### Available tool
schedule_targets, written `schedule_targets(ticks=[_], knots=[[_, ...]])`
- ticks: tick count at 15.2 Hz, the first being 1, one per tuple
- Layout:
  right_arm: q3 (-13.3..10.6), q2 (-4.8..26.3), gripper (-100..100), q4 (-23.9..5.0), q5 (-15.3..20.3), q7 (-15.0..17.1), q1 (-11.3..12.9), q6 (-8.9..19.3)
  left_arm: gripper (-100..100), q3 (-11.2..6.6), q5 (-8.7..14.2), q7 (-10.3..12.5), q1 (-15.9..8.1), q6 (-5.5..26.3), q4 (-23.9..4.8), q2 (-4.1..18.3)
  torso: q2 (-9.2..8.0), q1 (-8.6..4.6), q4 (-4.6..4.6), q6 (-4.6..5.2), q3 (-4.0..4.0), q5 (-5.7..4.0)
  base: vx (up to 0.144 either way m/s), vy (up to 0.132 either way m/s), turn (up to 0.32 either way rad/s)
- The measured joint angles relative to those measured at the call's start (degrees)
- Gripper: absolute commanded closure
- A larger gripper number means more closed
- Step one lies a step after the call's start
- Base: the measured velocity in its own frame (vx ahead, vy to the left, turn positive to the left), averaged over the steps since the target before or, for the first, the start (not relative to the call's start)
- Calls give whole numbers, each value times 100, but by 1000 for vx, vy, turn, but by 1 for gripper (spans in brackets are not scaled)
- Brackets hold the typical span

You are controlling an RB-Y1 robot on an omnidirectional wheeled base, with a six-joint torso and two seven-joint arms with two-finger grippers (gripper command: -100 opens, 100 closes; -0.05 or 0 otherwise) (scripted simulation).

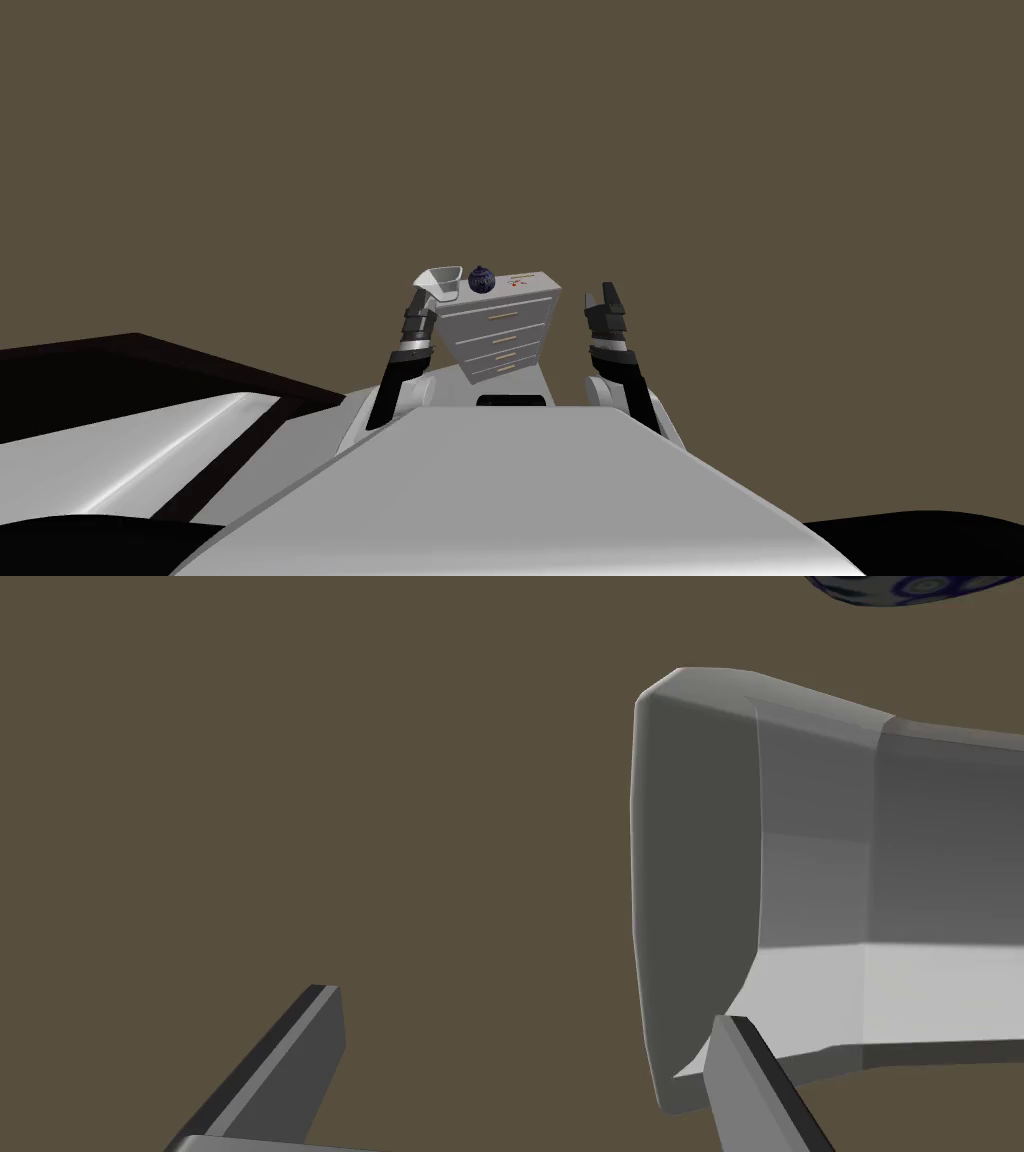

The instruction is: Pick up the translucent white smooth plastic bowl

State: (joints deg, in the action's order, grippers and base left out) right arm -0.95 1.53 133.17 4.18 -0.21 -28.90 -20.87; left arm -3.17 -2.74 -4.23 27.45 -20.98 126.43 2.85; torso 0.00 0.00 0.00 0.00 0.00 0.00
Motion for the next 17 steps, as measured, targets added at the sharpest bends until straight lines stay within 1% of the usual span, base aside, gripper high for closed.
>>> schedule_targets(ticks=[2, 3, 5, 6, 8, 11, 14, 17], knots=[[0, 0, 0, 0, 0, 0, 0, 0, -100, -23, 90, 38, -130, 135, -35, 195, -8, -1, 2, 1, 4, 0, -46, -10, 15], [0, 0, 0, 0, 0, 0, 1, 0, -100, -34, 156, 69, -218, 246, -56, 313, -14, -1, 3, 1, 8, 0, -49, -9, 6], [0, 0, 0, 0, 0, 0, 1, 0, -100, -46, 249, 112, -371, 454, -89, 466, -18, -2, 4, 1, 10, 0, -52, -12, 8], [0, 0, 0, 0, 0, 0, 1, 0, -100, -64, 327, 145, -490, 577, -130, 585, -19, -3, 4, 1, 11, -1, -47, -18, 5], [0, 0, 0, 0, 0, 0, 1, 0, -100, -91, 455, 210, -649, 799, -177, 766, -18, -4, 4, 1, 10, -1, -41, -14, 8], [0, 0, 0, 0, 0, 0, 1, 0, -100, -100, 620, 284, -871, 1108, -253, 980, -16, -3, 4, 1, 9, -1, -40, -10, 4], [0, 0, 0, 0, 0, 0, 1, 0, -100, -138, 833, 381, -1184, 1465, -365, 1252, -14, -4, 3, 1, 8, -1, -39, -13, 3], [0, 0, 0, 0, 0, 0, 0, 0, -100, -157, 991, 457, -1390, 1795, -422, 1441, -11, -5, 3, 1, 6, -1, -26, -13, 1]])
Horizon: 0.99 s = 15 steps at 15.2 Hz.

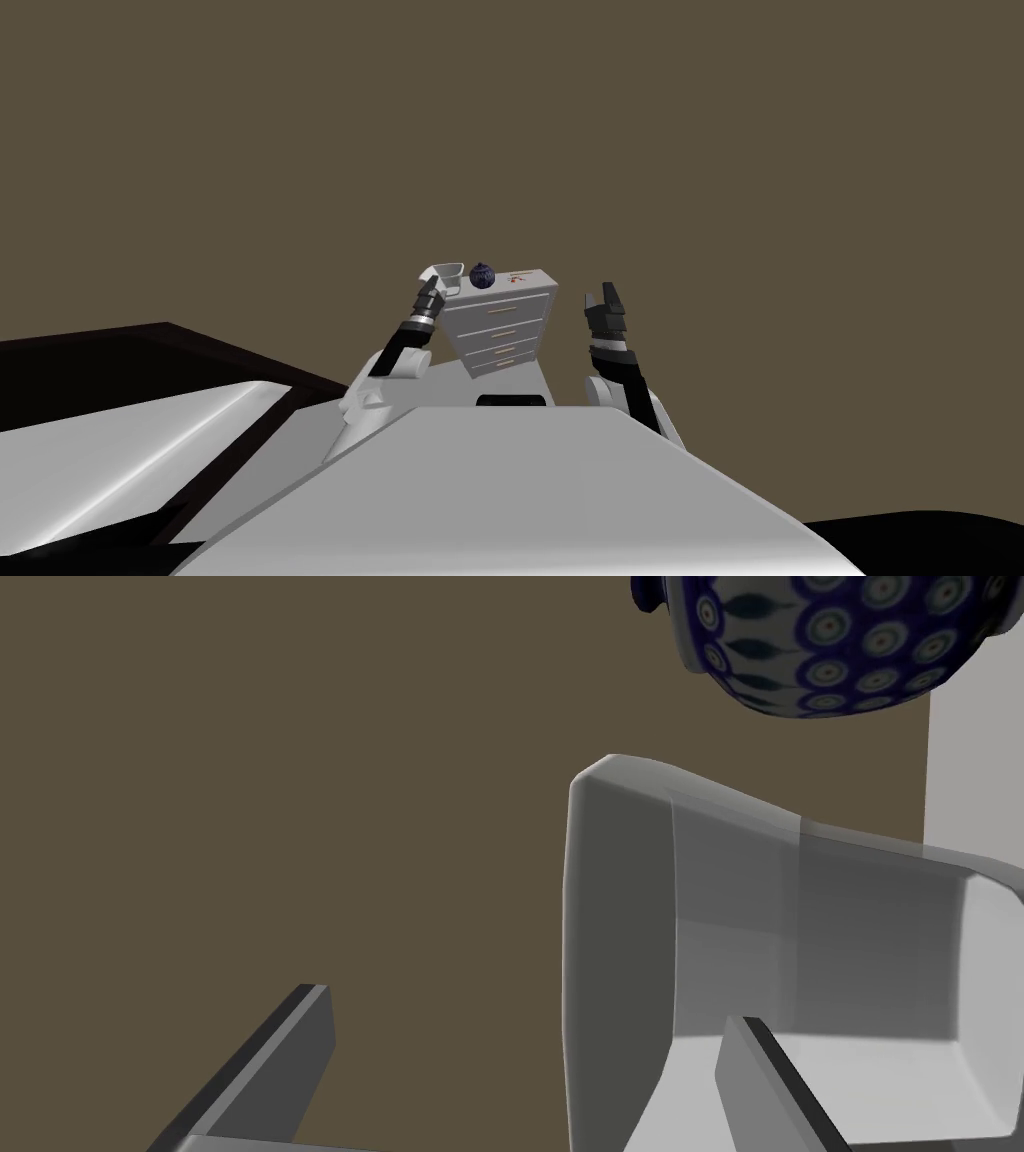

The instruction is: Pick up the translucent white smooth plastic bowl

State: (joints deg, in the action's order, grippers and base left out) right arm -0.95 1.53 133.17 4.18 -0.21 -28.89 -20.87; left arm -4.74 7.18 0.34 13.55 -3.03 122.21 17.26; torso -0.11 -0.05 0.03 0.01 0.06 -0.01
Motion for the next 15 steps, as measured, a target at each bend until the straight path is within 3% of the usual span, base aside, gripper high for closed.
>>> schedule_targets(ticks=[15], knots=[[0, 0, 0, 0, 0, 0, 0, 0, -100, -104, 850, 401, -1093, 1630, -436, 971, 2, 0, 0, 0, -1, 0, -27, -12, -2]])
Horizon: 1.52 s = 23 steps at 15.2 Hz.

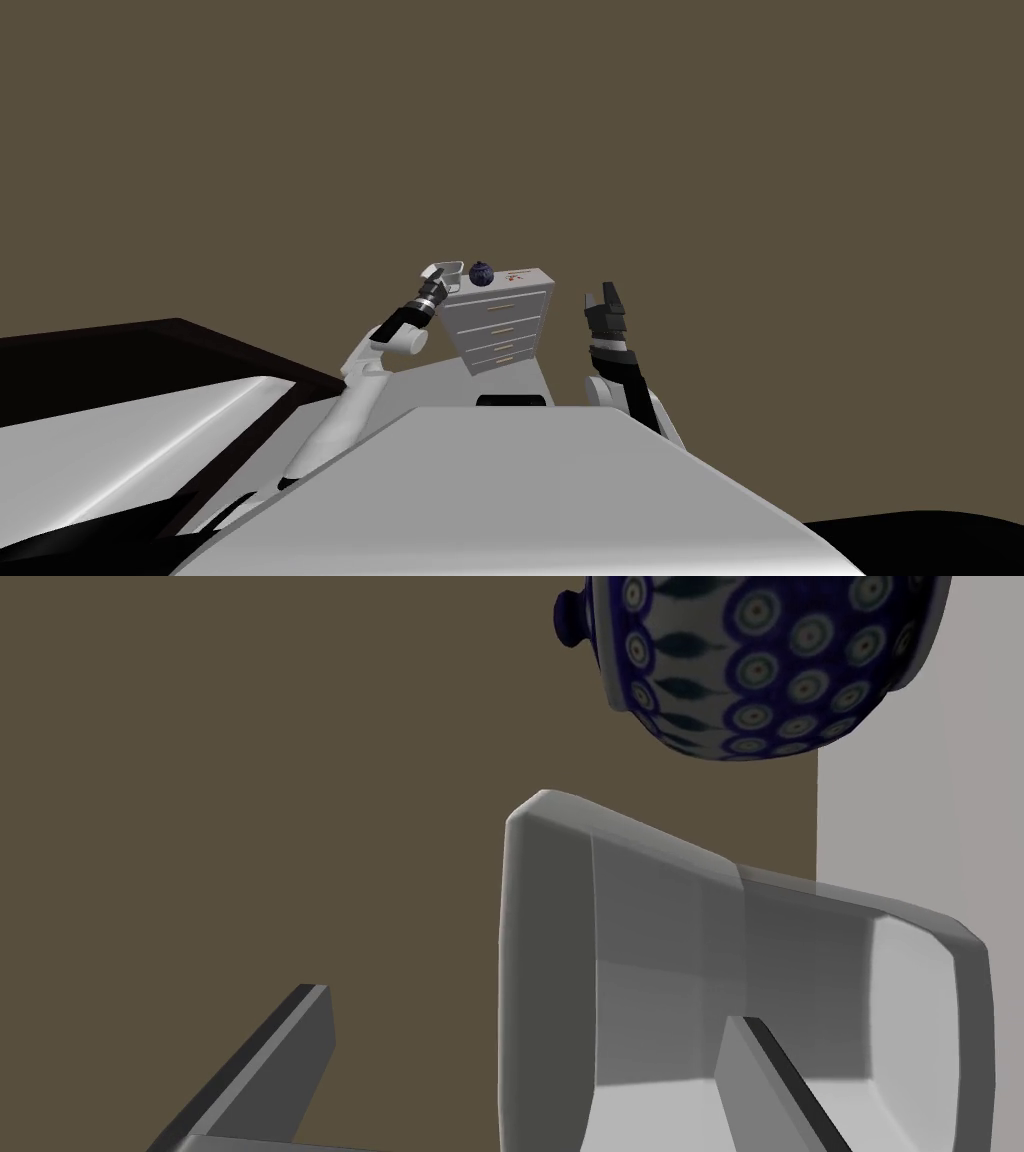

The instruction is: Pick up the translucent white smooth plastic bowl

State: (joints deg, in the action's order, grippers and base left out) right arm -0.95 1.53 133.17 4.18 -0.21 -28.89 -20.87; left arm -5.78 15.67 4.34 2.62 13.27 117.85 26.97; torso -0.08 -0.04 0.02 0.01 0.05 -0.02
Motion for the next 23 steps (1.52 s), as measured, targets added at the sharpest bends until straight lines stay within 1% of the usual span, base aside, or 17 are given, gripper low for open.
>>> schedule_targets(ticks=[1, 2, 4, 5, 7, 9, 11, 13, 15, 16, 18, 20, 22, 23], knots=[[0, 0, 0, 0, 0, 0, 0, 0, -100, -10, 77, 38, -86, 122, -45, 87, 0, -1, 0, -1, 0, 0, -21, -12, -4], [0, 0, 0, 0, 0, 0, 0, 0, -100, -18, 117, 62, -114, 231, -54, 129, 0, 0, 0, -1, 0, 1, -30, -15, -3], [0, 0, 0, 0, 0, 0, 0, 0, -100, -37, 274, 136, -314, 489, -136, 301, -2, -1, 0, 0, 1, 0, -29, -14, -7], [0, 0, 0, 0, 0, 0, 0, 0, -100, -36, 307, 155, -357, 602, -164, 333, -1, -1, 0, -1, 1, 1, -28, -18, -8], [0, 0, 0, 0, 0, 0, 0, 0, -100, -51, 463, 222, -510, 841, -230, 494, -3, -3, 0, -1, 1, 0, -28, -19, -5], [0, 0, 0, 0, 0, 0, 0, 0, -100, -42, 502, 246, -590, 1043, -285, 531, 1, -1, -1, -1, -1, 1, -12, -11, -4], [0, 0, 0, 0, 0, 0, 0, 0, -100, -55, 658, 308, -766, 1257, -378, 696, 2, -1, -1, -1, -1, 0, -17, -12, -9], [0, 0, 0, 0, 0, 0, 0, 0, -100, -53, 703, 336, -833, 1444, -419, 739, 4, 1, -1, -1, -2, 1, -13, -10, -5], [0, 0, 0, 0, 0, 0, 0, 0, -100, -61, 848, 398, -1028, 1665, -514, 891, 3, -2, -1, 0, -2, 0, -16, -13, -11], [0, 0, 0, 0, 0, 0, 0, 0, -100, -69, 878, 421, -1047, 1785, -508, 918, 3, -1, -1, -2, -2, 1, -20, -15, -13], [0, 0, 0, 0, 0, 0, 0, 0, -100, -74, 1041, 485, -1219, 1995, -616, 1080, 2, -2, -1, -1, -1, 0, -17, -14, -11], [0, 0, 0, 0, 0, 0, 0, 0, -100, -77, 1090, 522, -1298, 2223, -645, 1130, 4, 0, -1, -2, -2, 1, -9, -12, -6], [0, 0, 0, 0, 0, 0, 0, 0, -100, -83, 1229, 584, -1465, 2458, -729, 1269, 4, -2, -1, -1, -3, 0, -12, -15, -14], [0, 0, 0, 0, 0, 0, 0, 0, -100, -87, 1282, 602, -1506, 2572, -764, 1317, 5, -1, -2, -1, -3, 0, -6, -7, 2]])
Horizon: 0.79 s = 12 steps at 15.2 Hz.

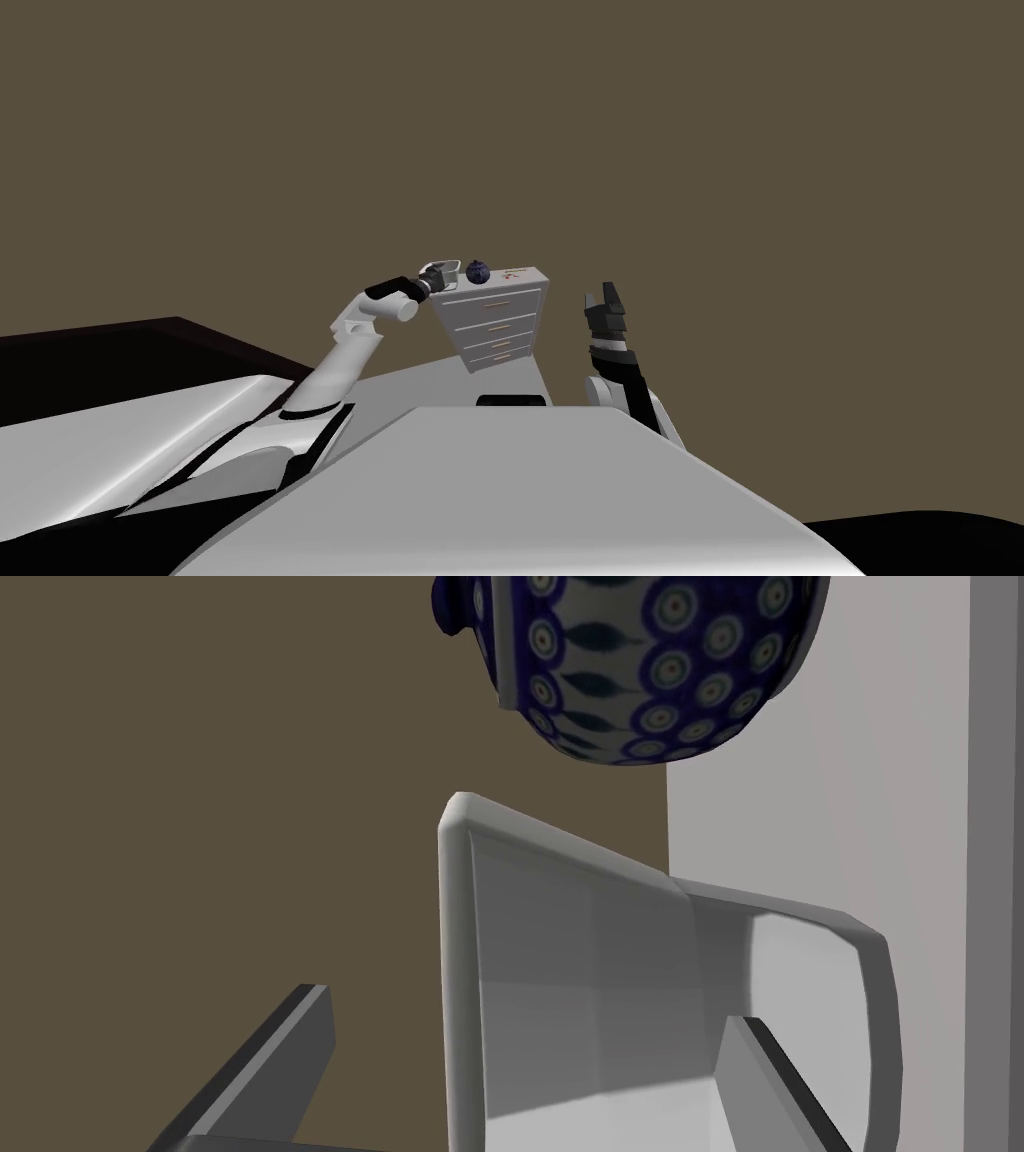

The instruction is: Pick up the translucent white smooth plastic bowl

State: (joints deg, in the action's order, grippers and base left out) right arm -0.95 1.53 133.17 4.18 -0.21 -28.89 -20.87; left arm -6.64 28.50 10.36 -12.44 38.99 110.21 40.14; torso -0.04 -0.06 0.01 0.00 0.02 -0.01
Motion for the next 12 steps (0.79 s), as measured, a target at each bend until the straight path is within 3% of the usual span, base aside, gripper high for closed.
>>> schedule_targets(ticks=[12], knots=[[0, 0, 0, 0, 0, 0, 0, 0, -100, -11, 561, 280, -669, 1307, -367, 546, 3, 0, -1, 0, -2, 0, -5, -12, -13]])
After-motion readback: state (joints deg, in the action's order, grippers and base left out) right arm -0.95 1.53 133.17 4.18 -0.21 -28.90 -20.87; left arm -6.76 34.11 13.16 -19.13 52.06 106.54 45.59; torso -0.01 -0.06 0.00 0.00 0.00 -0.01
